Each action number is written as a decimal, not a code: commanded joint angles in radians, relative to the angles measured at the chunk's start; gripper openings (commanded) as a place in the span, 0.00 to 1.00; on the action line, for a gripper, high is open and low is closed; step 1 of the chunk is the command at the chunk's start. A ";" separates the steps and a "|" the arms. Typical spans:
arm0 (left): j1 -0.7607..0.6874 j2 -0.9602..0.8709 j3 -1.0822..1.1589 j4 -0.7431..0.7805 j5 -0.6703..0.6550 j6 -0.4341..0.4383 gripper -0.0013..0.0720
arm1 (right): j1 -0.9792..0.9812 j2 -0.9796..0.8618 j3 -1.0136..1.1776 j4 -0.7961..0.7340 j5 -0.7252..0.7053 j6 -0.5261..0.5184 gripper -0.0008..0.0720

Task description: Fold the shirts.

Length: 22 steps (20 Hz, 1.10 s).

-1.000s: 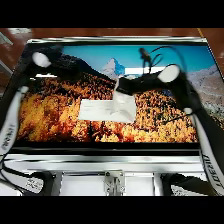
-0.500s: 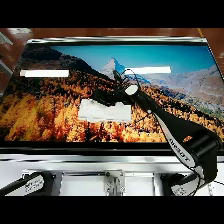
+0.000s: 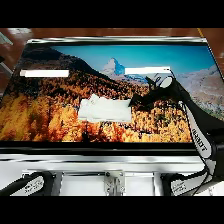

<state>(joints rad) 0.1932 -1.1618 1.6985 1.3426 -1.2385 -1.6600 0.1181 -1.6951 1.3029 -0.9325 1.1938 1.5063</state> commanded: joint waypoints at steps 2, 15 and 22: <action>-0.067 0.002 -0.009 0.001 -0.001 0.000 0.07 | -0.017 -0.089 -0.051 0.078 -0.016 -0.061 0.89; -0.207 0.002 -0.009 0.001 0.045 -0.033 0.07 | -0.092 0.043 0.291 0.214 -0.031 -0.292 0.08; -0.214 0.002 -0.009 0.001 0.044 -0.033 0.07 | -0.422 0.125 0.479 -0.177 0.164 -0.134 0.08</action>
<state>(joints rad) -0.0177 -1.1606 1.6901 1.3430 -1.1931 -1.6913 -0.1738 -1.5894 1.7321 -0.9447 1.2533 1.3361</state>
